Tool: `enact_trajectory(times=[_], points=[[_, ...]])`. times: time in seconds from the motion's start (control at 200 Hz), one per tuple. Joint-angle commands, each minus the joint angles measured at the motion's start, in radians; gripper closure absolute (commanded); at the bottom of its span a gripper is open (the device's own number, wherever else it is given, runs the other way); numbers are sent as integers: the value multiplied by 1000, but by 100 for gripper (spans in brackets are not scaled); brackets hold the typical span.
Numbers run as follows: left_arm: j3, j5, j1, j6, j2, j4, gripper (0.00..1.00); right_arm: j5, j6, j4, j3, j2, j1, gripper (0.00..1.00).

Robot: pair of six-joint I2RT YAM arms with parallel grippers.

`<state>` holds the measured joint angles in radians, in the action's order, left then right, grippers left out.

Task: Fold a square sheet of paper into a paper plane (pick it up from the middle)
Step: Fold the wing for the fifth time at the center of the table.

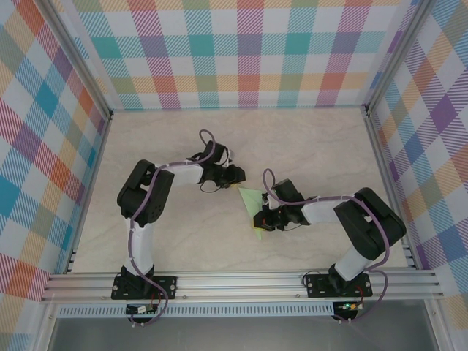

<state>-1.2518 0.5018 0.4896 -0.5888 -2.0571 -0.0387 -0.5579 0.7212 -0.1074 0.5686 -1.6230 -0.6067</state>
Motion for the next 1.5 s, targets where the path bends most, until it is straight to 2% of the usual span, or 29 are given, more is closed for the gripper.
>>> enact_trajectory(times=[0.0, 0.185, 0.4, 0.555, 0.68, 0.875, 1.04, 1.495], points=[[-38, -39, -18, 54, 18, -84, 68, -18, -1, 91, 10, -31, -8, 96], [10, -59, -16, 36, 160, -105, 67, -13, 9, 104, 42, -30, -8, 95], [177, -117, 0, -39, 363, -87, 66, -7, 16, 106, 71, -38, -7, 93], [256, -204, 41, -70, 467, -133, 64, -4, 16, 109, 86, -50, -7, 93], [321, -204, 78, -134, 509, -85, 62, -7, 17, 99, 87, -58, -7, 92], [295, -144, 134, -160, 437, -13, 62, -3, 18, 91, 75, -59, -7, 93], [286, -73, 142, -223, 344, 89, 63, 4, 26, 77, 58, -52, -7, 93], [239, -17, 164, -255, 232, 193, 62, 13, 36, 62, 23, -38, -7, 93]])
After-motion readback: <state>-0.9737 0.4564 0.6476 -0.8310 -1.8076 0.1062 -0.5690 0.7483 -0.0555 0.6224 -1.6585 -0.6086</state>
